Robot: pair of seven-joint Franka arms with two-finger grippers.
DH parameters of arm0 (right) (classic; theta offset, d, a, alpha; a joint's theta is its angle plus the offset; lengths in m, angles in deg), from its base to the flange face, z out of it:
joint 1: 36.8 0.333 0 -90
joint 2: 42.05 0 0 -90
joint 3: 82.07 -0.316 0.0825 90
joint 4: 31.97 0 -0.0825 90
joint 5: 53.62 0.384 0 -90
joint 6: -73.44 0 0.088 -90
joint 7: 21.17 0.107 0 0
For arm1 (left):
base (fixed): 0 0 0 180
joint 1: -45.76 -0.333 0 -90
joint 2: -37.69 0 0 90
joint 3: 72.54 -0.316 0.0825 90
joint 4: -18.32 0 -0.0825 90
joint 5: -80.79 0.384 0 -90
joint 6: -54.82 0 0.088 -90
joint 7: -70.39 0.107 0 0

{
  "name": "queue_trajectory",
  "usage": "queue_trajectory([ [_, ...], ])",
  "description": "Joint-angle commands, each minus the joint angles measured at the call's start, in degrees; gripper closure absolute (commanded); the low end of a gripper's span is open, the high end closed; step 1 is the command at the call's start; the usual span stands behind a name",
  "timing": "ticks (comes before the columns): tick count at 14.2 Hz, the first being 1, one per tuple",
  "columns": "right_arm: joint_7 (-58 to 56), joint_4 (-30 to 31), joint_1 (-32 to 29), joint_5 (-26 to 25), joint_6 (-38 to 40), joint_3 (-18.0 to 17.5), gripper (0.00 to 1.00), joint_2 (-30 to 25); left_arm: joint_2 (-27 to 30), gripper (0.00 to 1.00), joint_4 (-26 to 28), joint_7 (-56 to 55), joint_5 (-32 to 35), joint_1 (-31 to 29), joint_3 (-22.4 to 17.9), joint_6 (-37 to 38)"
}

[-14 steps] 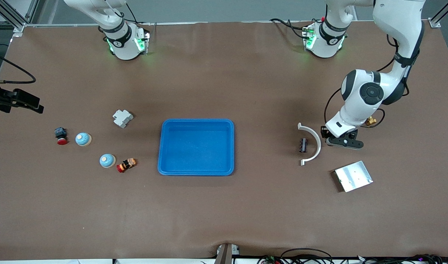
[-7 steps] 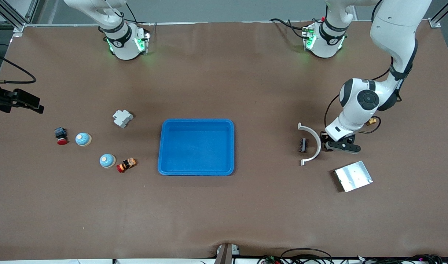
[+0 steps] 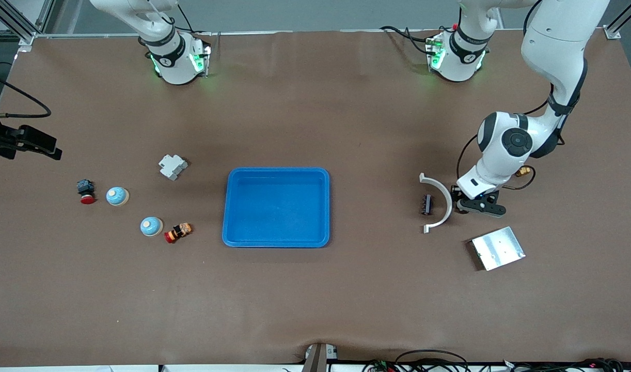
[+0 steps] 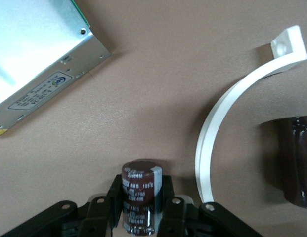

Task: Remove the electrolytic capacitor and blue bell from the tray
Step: 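Lower the capacitor inside the bracket and open the left gripper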

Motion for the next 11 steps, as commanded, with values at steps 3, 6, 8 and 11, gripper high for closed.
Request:
queue_trajectory([
  [3, -0.28, 0.13, 0.15, 0.29, 0.08, 0.17, 0.0, -0.7, -2.63, 0.0, -1.91, -0.39, 2.01, -1.33, 0.35, -0.57],
  [6, -0.28, 0.13, 0.15, 0.38, -0.01, 0.17, 0.0, -0.7, -1.31, 0.0, -1.73, -0.3, 2.01, -1.51, 0.35, -0.22],
  [8, -0.2, 0.13, 0.06, 0.38, 0.08, 0.17, 0.0, -0.7, -0.52, 0.0, -1.73, -0.12, 2.1, -2.12, 0.43, 0.22],
  [11, -0.19, 0.13, 0.15, 0.38, -0.01, 0.17, 0.0, -0.61, 1.06, 0.0, -1.64, -0.12, 2.1, -2.21, 0.43, 2.84],
])
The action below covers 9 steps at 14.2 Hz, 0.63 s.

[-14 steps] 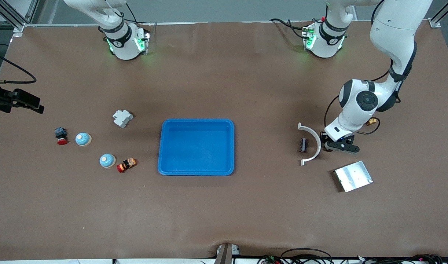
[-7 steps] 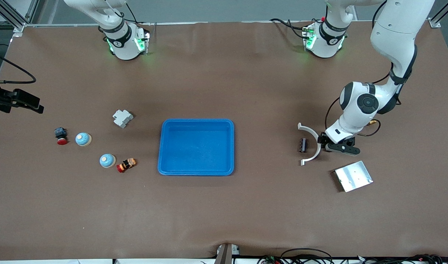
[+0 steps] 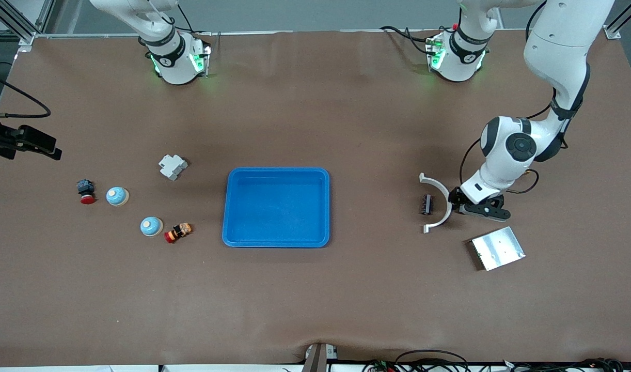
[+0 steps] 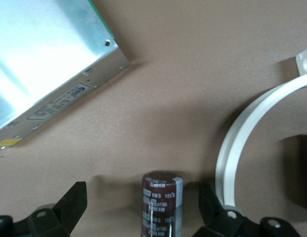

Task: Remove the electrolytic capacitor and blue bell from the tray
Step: 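Lower the capacitor inside the bracket and open the left gripper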

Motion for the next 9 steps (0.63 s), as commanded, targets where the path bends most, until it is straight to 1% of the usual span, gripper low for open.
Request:
queue_trajectory([
  [1, -0.11, 0.13, 0.24, 0.35, 0.0, 0.17, 0.0, -0.7, 3.42, 0.0, 0.22, -0.12, 1.9, -0.88, 0.56, 4.67],
  [4, -0.11, 0.13, 0.15, 0.35, 0.09, 0.17, 0.0, -0.7, 6.68, 0.0, -0.57, -0.04, 1.46, -0.88, 0.64, 10.56],
  [7, -0.02, 0.13, 0.15, 0.35, 0.09, 0.17, 0.0, -0.7, 7.48, 0.0, -2.59, -0.21, 0.93, -0.79, 0.82, 14.61],
  [9, -0.02, 0.13, 0.15, 0.35, 0.09, 0.17, 0.0, -0.7, 7.57, 0.0, -4.6, -0.56, -1.69, -0.79, 1.17, 17.06],
])
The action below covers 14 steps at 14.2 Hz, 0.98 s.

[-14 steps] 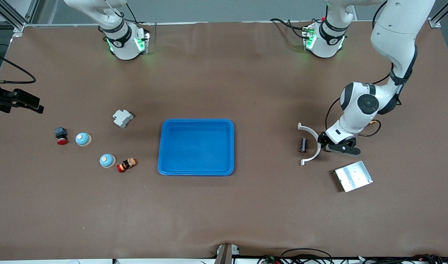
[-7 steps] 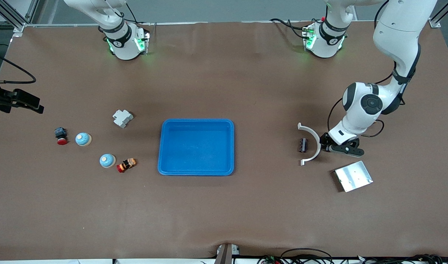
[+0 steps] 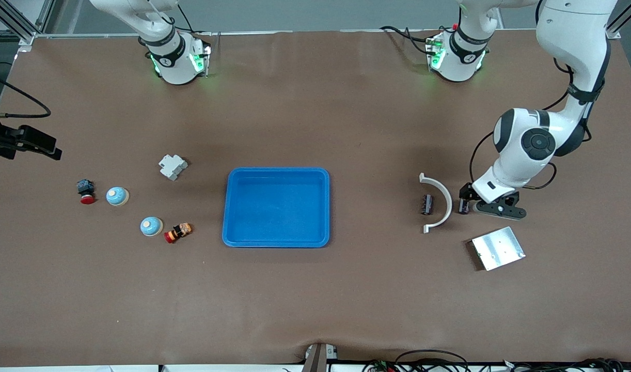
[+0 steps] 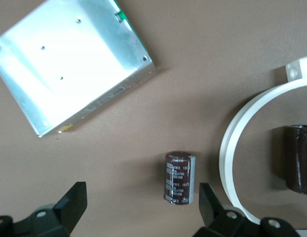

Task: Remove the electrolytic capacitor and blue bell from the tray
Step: 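Lower the capacitor inside the bracket and open the left gripper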

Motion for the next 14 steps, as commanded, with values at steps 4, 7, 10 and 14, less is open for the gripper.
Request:
queue_trajectory([
  [4, -0.02, 0.13, 0.06, 0.35, 0.18, 0.17, 0.0, -0.7, 0.97, 0.0, -12.66, -0.64, -10.14, -0.42, 2.32, 18.02],
  [7, 0.24, 0.13, -0.03, 0.35, 0.27, 0.17, 0.0, -0.7, 1.06, 0.0, -21.55, -1.17, -10.33, -0.15, 2.49, 29.81],
  [10, 0.24, 0.22, -0.12, 0.44, 0.18, 0.26, 0.0, -0.7, 1.41, 0.0, -28.41, -1.52, -10.33, -0.15, 4.51, 39.66],
  [14, 0.24, 0.22, -0.2, 0.44, 0.36, 0.26, 0.0, -0.7, 2.02, 0.0, -32.47, -8.54, -10.33, -0.06, 6.09, 42.59],
])
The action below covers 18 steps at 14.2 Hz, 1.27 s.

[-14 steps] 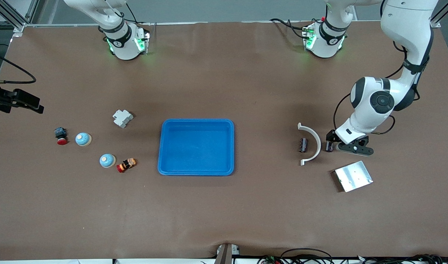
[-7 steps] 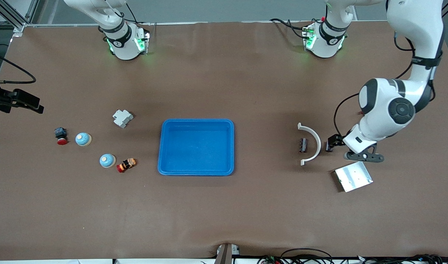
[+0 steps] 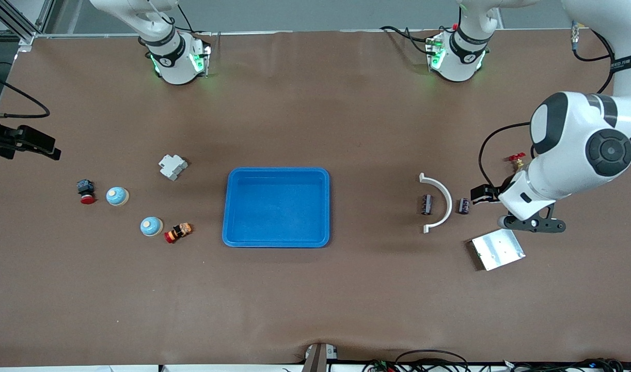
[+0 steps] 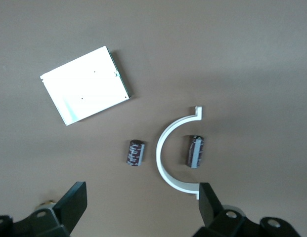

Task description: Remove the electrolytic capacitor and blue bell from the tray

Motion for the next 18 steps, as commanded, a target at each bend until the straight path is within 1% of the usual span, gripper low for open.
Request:
queue_trajectory([
  [1, 0.21, 0.22, -0.18, 0.44, 0.51, 0.17, 0.0, -0.78, 0.26, 0.0, -1.79, -2.35, -0.58, -0.11, 1.55, 1.66],
  [4, 0.29, 0.3, -0.1, 0.44, 0.16, 0.17, 0.0, -0.78, 1.84, 0.0, -2.05, -3.23, 0.13, -0.19, 2.26, 1.66],
  [8, 0.21, 0.48, -0.01, 0.35, 0.16, 0.08, 0.0, -0.87, 6.75, 0.0, -1.96, -2.71, 0.13, -0.19, 2.26, 1.83],
  [10, 0.21, 0.48, -0.1, 0.53, 0.07, 0.08, 0.0, -0.61, 9.13, 0.0, -1.96, -2.09, 0.13, -0.11, 2.43, 4.45],
  [12, 0.21, 0.48, 0.08, 0.53, 0.07, 0.08, 0.0, -0.7, 11.24, 0.0, -1.97, -1.91, 0.13, -0.1, 2.43, 5.43],
  [13, 0.21, 0.65, 0.25, 0.44, 0.07, 0.08, 0.0, -0.87, 12.12, 0.0, -1.96, -1.82, 0.13, -0.19, 2.87, 5.52],
  [15, 0.29, 0.48, -0.09, 0.7, 0.07, 0.0, 0.0, -0.61, 13.44, 0.0, -2.05, -0.86, 0.22, -0.28, 3.75, 8.23],
  [16, 0.29, 0.48, -0.36, 2.44, 0.16, 0.17, 0.0, -0.52, 14.14, 0.0, -2.05, -0.42, 0.22, -0.19, 3.84, 9.55],
  [17, -0.4, 0.48, -1.23, 5.94, 0.25, 0.43, 0.0, -0.52, 14.84, 0.0, -2.05, -0.33, 0.22, -0.28, 4.01, 9.91],
  [18, -0.41, 0.65, -2.2, 7.11, 0.59, 0.26, 0.0, -0.43, 15.37, 0.0, -1.97, -0.33, 0.22, -0.28, 4.1, 10.0],
])
